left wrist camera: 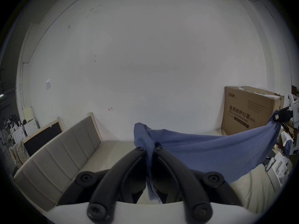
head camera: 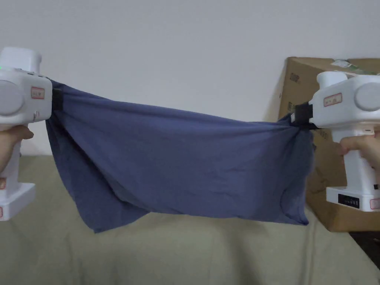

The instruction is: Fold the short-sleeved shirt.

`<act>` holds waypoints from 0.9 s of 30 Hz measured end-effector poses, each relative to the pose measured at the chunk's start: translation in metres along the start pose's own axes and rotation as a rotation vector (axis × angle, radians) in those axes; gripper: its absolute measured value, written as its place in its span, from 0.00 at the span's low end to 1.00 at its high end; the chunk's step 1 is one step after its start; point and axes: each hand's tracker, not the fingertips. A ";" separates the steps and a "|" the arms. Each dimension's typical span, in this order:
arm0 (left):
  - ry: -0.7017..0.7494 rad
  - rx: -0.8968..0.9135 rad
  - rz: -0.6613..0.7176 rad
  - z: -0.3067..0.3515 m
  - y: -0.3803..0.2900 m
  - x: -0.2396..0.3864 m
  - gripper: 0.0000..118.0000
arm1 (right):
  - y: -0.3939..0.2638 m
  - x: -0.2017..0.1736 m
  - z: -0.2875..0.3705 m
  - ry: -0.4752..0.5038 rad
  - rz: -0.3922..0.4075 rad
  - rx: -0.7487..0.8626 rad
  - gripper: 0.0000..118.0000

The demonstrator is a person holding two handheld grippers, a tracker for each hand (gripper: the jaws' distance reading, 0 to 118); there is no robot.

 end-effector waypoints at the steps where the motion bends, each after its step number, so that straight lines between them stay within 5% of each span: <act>1: 0.001 -0.007 0.007 0.000 -0.013 0.000 0.03 | -0.015 0.002 -0.005 0.005 -0.012 -0.014 0.04; 8: -0.028 -0.297 0.074 -0.001 -0.178 -0.007 0.03 | -0.169 0.006 -0.033 -0.002 -0.113 -0.223 0.04; 15: -0.083 -0.528 0.215 0.088 -0.336 -0.016 0.03 | -0.336 0.010 -0.004 -0.001 -0.312 -0.418 0.04; 27: -0.114 -0.610 0.218 0.204 -0.403 -0.033 0.03 | -0.413 0.019 0.092 -0.022 -0.385 -0.454 0.04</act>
